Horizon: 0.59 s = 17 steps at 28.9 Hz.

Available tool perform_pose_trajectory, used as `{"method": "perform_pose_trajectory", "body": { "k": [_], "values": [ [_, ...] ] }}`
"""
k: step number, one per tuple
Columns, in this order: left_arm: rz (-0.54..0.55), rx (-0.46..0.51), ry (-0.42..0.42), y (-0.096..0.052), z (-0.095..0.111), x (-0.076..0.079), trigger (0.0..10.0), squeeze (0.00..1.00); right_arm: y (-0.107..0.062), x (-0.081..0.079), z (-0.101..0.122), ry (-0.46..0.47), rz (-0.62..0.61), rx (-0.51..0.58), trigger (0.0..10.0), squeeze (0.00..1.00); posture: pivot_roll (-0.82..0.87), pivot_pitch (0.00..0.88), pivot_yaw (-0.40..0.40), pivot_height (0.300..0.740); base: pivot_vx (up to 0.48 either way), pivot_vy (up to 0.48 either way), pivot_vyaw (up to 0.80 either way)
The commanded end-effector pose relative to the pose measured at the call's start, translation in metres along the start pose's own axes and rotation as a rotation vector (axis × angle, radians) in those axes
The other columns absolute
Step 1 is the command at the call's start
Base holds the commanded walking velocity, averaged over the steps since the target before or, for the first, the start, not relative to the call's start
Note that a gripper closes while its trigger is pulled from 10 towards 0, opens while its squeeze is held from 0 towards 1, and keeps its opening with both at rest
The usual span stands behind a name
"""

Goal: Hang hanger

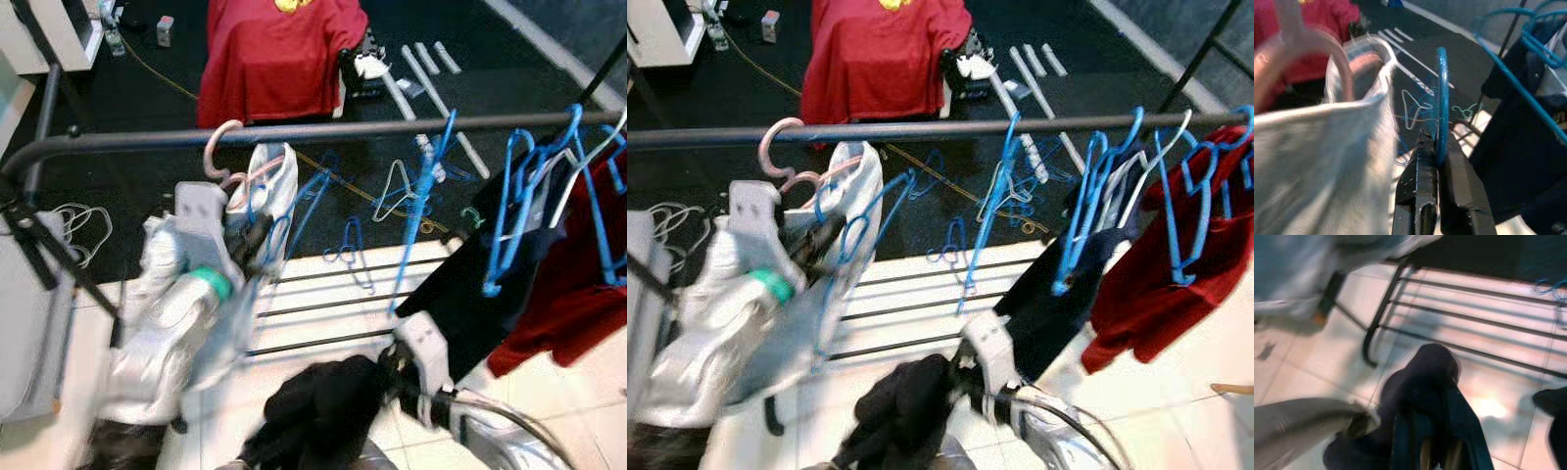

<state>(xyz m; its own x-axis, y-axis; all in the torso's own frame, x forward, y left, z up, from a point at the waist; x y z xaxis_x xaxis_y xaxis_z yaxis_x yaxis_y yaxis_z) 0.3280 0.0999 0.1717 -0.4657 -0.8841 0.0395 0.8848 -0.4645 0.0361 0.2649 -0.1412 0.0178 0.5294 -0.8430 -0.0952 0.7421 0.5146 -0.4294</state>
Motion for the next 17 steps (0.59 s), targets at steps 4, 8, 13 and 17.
{"method": "perform_pose_trajectory", "body": {
  "k": [4, 8, 13, 17],
  "values": [
    [-0.092, 0.153, 0.150, 0.000, 0.043, 0.018, 10.0, 0.00, -0.001, 0.012, 0.008, 0.070, -0.082, 0.095, 0.0, 0.00, -0.13, 0.059, 0.037, 0.740, 0.000, 0.000, 0.00],
    [-0.061, 0.211, 0.145, 0.005, 0.061, 0.016, 10.0, 0.00, 0.002, 0.008, 0.013, 0.075, -0.071, 0.115, 0.0, 0.00, -0.13, 0.056, 0.036, 0.740, 0.000, 0.000, 0.00],
    [-0.064, 0.223, 0.136, 0.013, 0.074, 0.023, 10.0, 0.00, 0.007, 0.003, 0.020, 0.075, -0.065, 0.153, 0.0, 0.00, -0.13, 0.056, 0.036, 0.740, 0.000, 0.000, 0.00],
    [-0.005, 0.194, 0.150, 0.022, 0.071, 0.022, 10.0, 0.00, 0.009, 0.001, 0.023, 0.073, -0.066, 0.171, 0.0, 0.00, -0.13, 0.056, 0.037, 0.740, 0.000, 0.000, 0.00]
  ]
}}
Point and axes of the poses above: a point about 5 cm out from each wrist's last joint towards the gripper, its own y axis pointing out of the wrist towards the gripper, its own z axis along the axis of the wrist's last joint, x = y × z, the point moved 5 cm from there along y, pointing out of the wrist towards the gripper, and after that the axes turned 4 degrees about -y, right-handed, at the moved point
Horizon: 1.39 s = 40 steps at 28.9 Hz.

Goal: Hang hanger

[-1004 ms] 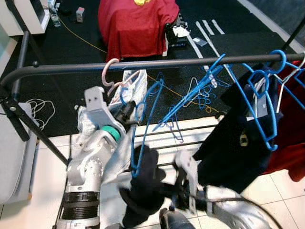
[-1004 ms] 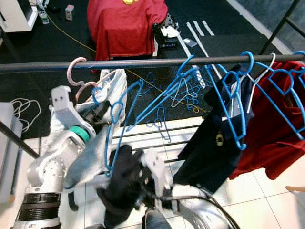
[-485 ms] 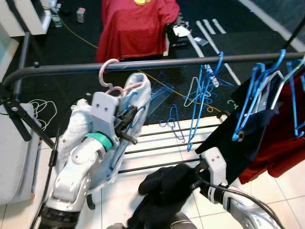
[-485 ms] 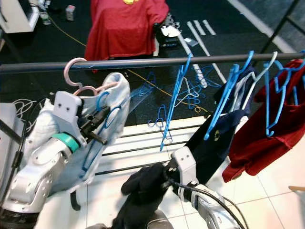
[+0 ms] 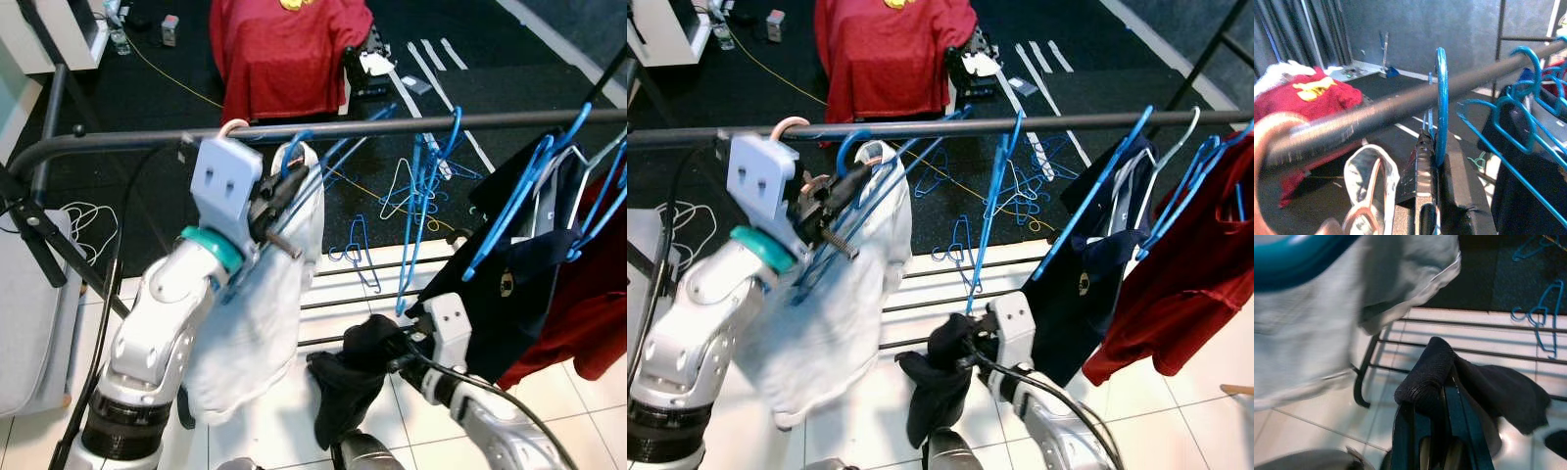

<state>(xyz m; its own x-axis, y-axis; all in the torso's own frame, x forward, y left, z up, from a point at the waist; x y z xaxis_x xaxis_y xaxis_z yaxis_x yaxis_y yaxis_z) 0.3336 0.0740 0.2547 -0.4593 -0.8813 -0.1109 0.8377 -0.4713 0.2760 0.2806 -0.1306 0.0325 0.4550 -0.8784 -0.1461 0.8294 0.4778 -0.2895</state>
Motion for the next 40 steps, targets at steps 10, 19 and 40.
{"method": "perform_pose_trajectory", "body": {
  "k": [10, 19, 40],
  "values": [
    [0.101, -0.090, -0.037, 0.012, -0.021, 0.003, 10.0, 0.00, 0.000, 0.002, 0.008, 0.005, -0.017, 0.060, 0.0, 0.00, -0.14, 0.058, 0.045, 0.740, 0.000, 0.000, 0.00],
    [0.213, -0.145, -0.058, 0.024, -0.027, -0.007, 10.0, 0.00, 0.002, 0.000, 0.012, 0.010, -0.014, 0.082, 0.0, 0.00, -0.14, 0.056, 0.051, 0.740, 0.000, 0.000, 0.00],
    [-0.198, -0.138, -0.206, -0.056, -0.027, -0.016, 10.0, 0.00, 0.001, -0.006, 0.009, 0.016, 0.006, 0.080, 0.0, 0.00, -0.12, 0.075, 0.039, 0.740, 0.000, 0.000, 0.00]
  ]
}}
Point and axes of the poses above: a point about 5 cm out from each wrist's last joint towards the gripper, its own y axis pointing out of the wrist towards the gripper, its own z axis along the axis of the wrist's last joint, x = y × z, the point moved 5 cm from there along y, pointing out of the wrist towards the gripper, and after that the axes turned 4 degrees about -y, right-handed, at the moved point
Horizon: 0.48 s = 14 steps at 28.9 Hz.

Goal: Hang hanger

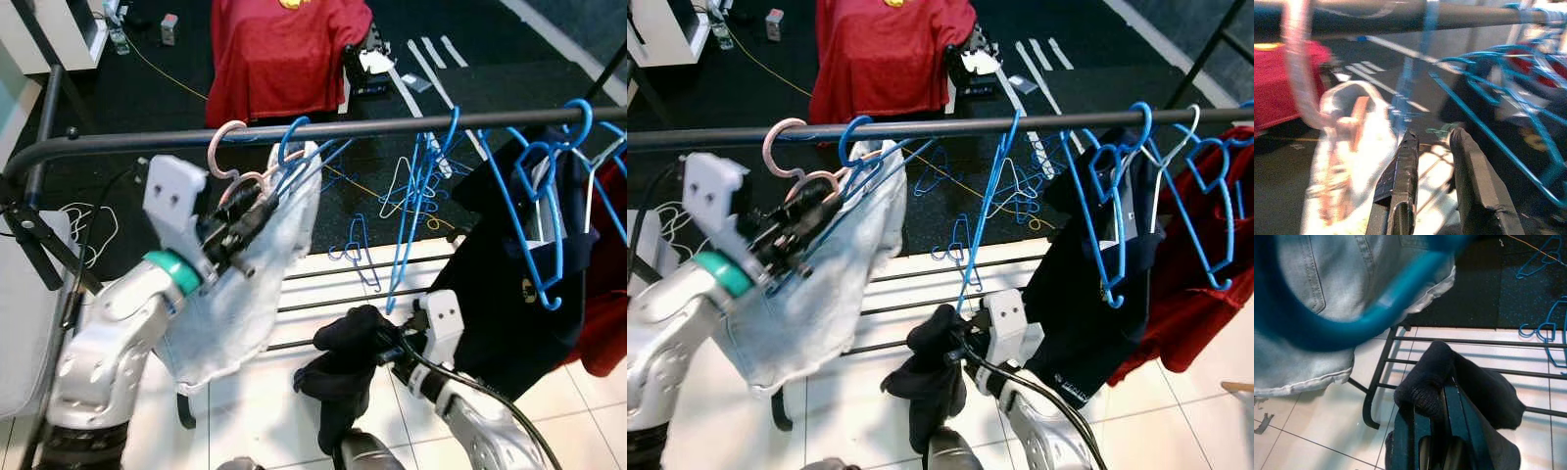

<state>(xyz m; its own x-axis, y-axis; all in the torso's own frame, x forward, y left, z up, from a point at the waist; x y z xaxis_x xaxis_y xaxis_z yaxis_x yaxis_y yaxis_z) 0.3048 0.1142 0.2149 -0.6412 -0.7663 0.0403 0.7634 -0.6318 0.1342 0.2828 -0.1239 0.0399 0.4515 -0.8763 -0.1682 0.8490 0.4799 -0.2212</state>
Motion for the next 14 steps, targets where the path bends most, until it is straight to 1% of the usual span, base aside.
{"method": "perform_pose_trajectory", "body": {
  "k": [1, 2, 3, 4, 6, 7, 9, 10, 12, 13, 14],
  "values": [
    [-0.045, -0.013, -0.010, -0.007, -0.002, 0.005, 10.0, 0.00, -0.002, 0.000, 0.001, -0.007, 0.005, 0.008, 0.0, 0.00, -0.12, 0.075, 0.038, 0.740, 0.000, 0.000, 0.00],
    [-0.045, -0.013, -0.010, -0.007, -0.002, 0.005, 10.0, 0.00, -0.002, 0.000, 0.001, -0.007, 0.005, 0.008, 0.0, 0.00, -0.12, 0.075, 0.038, 0.740, 0.000, 0.000, 0.00],
    [-0.059, -0.027, -0.011, -0.014, -0.006, 0.005, 10.0, 0.00, -0.001, -0.001, 0.001, -0.007, 0.008, 0.008, 0.0, 0.00, -0.12, 0.077, 0.035, 0.740, 0.000, 0.000, 0.00],
    [-0.065, -0.021, -0.026, -0.018, -0.006, 0.005, 10.0, 0.00, -0.001, -0.001, 0.002, -0.008, 0.011, 0.010, 0.0, 0.00, -0.11, 0.077, 0.033, 0.740, 0.000, 0.000, 0.00],
    [-0.065, -0.021, -0.026, -0.018, -0.006, 0.005, 10.0, 0.00, -0.001, -0.001, 0.002, -0.008, 0.011, 0.010, 0.0, 0.00, -0.11, 0.077, 0.033, 0.740, 0.000, 0.000, 0.00],
    [-0.058, -0.007, -0.033, -0.020, -0.005, 0.005, 10.0, 0.00, -0.001, -0.002, 0.003, -0.008, 0.013, 0.014, 0.0, 0.00, -0.11, 0.078, 0.029, 0.740, 0.000, 0.000, 0.00],
    [-0.058, -0.007, -0.033, -0.020, -0.005, 0.005, 10.0, 0.00, -0.001, -0.002, 0.003, -0.008, 0.013, 0.014, 0.0, 0.00, -0.11, 0.078, 0.029, 0.740, 0.000, 0.000, 0.00],
    [-0.026, 0.009, -0.032, -0.018, -0.003, 0.002, 10.0, 0.00, -0.001, -0.003, 0.005, -0.002, 0.016, 0.025, 0.0, 0.00, -0.11, 0.078, 0.029, 0.740, 0.000, 0.000, 0.00],
    [-0.026, 0.009, -0.032, -0.018, -0.003, 0.002, 10.0, 0.00, -0.001, -0.003, 0.005, -0.002, 0.016, 0.025, 0.0, 0.00, -0.11, 0.078, 0.029, 0.740, 0.000, 0.000, 0.00],
    [0.004, 0.026, -0.022, -0.013, -0.002, 0.000, 10.0, 0.00, 0.000, -0.003, 0.008, 0.008, 0.012, 0.045, 0.0, 0.00, -0.11, 0.076, 0.028, 0.740, 0.000, 0.000, 0.00],
    [0.004, 0.026, -0.022, -0.013, -0.002, 0.000, 10.0, 0.00, 0.000, -0.003, 0.008, 0.008, 0.012, 0.045, 0.0, 0.00, -0.11, 0.076, 0.028, 0.740, 0.000, 0.000, 0.00]
  ]
}}
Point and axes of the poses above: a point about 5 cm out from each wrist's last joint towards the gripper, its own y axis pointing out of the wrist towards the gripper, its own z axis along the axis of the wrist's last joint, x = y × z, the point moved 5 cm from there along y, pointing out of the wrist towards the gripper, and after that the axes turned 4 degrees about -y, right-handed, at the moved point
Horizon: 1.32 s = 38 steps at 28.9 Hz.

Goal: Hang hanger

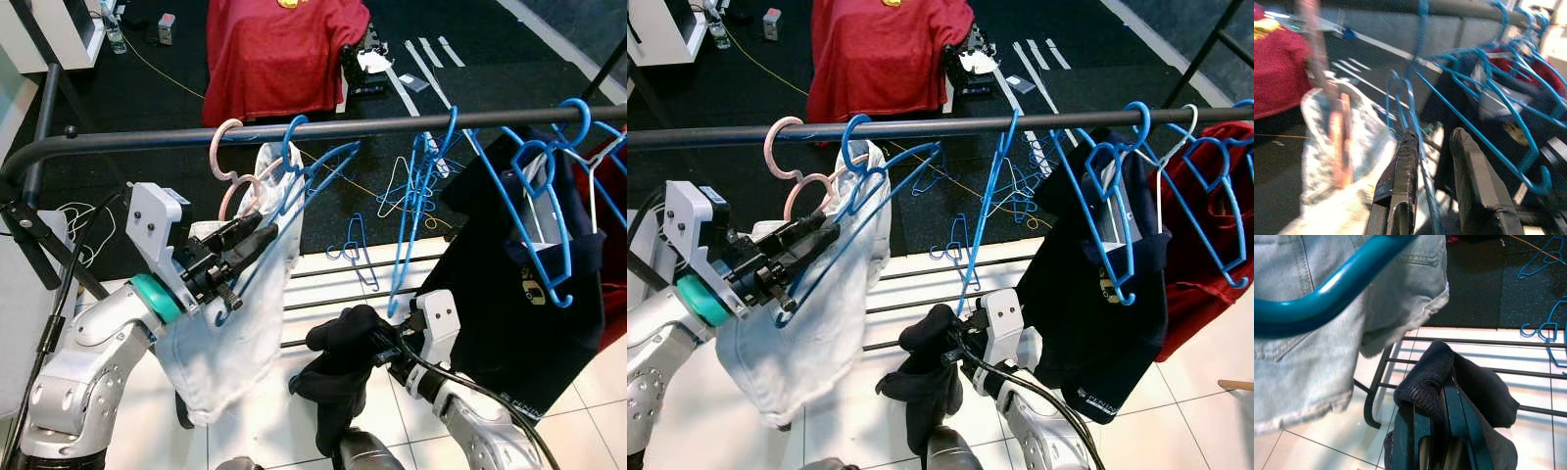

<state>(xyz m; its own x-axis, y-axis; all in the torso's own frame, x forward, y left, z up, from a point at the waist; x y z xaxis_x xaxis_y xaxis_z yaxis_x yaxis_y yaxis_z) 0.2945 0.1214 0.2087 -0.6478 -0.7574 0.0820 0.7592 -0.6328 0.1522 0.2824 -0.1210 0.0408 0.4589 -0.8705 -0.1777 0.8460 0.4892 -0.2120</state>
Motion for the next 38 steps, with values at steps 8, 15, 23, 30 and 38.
{"method": "perform_pose_trajectory", "body": {
  "k": [8, 15, 23, 30, 38],
  "values": [
    [0.022, 0.055, 0.043, 0.016, 0.009, 0.006, 10.0, 0.00, 0.000, -0.003, 0.032, -0.007, -0.027, 0.143, 10.0, 0.00, -0.12, 0.058, 0.027, 0.740, 0.000, 0.000, 0.00],
    [0.007, 0.063, 0.046, 0.015, 0.012, 0.007, 10.0, 0.00, -0.003, -0.017, 0.056, -0.024, -0.009, 0.240, 10.0, 0.00, -0.12, 0.053, 0.029, 0.740, 0.000, 0.000, 0.00],
    [-0.007, 0.054, 0.048, 0.013, 0.008, 0.010, 10.0, 0.00, -0.006, -0.036, 0.064, -0.045, 0.034, 0.271, 10.0, 0.00, -0.12, 0.044, 0.031, 0.740, 0.000, 0.000, 0.00],
    [-0.006, 0.056, 0.046, 0.013, 0.008, 0.011, 10.0, 0.00, -0.002, -0.031, 0.062, -0.040, 0.010, 0.261, 10.0, 0.00, -0.11, 0.043, 0.030, 0.740, -0.276, 0.000, 0.00],
    [-0.004, 0.053, 0.045, 0.013, 0.008, 0.011, 10.0, 0.00, 0.000, -0.031, 0.061, -0.032, -0.003, 0.252, 10.0, 0.00, -0.11, 0.047, 0.032, 0.740, -0.344, 0.000, 0.00]
  ]
}}
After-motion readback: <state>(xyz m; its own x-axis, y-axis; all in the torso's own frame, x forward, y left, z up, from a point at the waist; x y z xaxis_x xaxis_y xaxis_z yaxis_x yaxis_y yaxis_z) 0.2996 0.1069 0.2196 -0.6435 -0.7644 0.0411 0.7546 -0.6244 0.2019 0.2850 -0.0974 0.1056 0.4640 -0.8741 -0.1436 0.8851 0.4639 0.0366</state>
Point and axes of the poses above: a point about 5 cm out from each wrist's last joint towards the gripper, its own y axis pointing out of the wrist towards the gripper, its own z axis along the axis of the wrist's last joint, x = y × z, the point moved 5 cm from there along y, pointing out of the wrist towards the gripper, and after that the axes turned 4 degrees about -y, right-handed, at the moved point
